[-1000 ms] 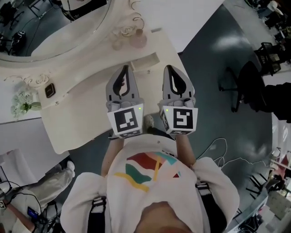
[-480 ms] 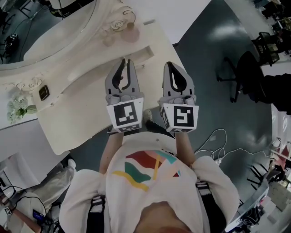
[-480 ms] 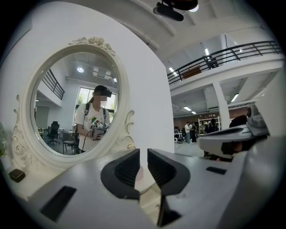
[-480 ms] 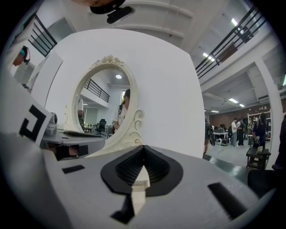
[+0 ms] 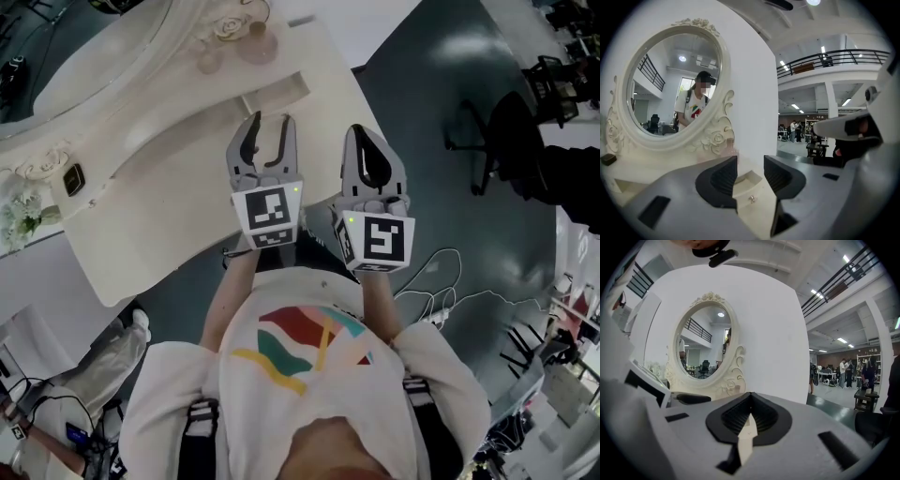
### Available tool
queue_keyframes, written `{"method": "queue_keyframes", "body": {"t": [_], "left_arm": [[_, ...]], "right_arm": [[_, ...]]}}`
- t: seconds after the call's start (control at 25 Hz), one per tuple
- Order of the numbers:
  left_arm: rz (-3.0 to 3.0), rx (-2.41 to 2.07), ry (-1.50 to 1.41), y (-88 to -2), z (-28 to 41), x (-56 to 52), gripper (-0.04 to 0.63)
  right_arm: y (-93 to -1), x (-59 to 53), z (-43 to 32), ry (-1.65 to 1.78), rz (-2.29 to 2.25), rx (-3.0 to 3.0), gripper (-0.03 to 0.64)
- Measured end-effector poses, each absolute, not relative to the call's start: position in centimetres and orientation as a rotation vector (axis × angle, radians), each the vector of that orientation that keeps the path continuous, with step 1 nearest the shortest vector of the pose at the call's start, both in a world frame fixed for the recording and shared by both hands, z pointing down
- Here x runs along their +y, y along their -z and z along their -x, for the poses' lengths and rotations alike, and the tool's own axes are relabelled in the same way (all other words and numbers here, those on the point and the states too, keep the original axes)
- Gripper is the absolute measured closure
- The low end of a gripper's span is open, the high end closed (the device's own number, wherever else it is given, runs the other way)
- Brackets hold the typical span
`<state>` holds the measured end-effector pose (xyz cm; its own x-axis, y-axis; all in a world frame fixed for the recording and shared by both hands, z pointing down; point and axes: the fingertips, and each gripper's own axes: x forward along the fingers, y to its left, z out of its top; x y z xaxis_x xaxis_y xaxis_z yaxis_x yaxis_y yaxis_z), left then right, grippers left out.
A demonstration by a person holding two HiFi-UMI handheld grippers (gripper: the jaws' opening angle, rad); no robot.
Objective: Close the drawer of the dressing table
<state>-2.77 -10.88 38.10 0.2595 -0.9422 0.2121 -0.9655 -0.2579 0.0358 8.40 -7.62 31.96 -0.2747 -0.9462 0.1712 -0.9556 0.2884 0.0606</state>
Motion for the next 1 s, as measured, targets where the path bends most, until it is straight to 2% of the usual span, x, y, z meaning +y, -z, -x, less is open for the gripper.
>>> {"method": "queue_keyframes", "body": {"t": [0.32, 0.56, 0.76, 1.0], "left_arm": [[-2.260, -1.726, -0.343, -45.3, -0.5, -11.4, 0.399], [-2.115, -1.747, -0.425, -50.0, -0.2, -12.2, 0.399], [-2.029, -1.743, -0.491, -52.9, -0.4, -13.0, 0.402], [-1.968, -1.773, -0.528, -54.9, -0.4, -13.8, 0.449]], "right_arm": [[-34.1, -7.5, -10.0, -0.133, -1.743, -2.347, 0.617], [-35.7, -7.7, -10.5, -0.164, -1.720, -2.335, 0.617], [-36.6, -8.0, -11.1, -0.171, -1.698, -2.324, 0.617], [-37.5, -8.1, -11.9, -0.197, -1.700, -2.307, 0.617]]}}
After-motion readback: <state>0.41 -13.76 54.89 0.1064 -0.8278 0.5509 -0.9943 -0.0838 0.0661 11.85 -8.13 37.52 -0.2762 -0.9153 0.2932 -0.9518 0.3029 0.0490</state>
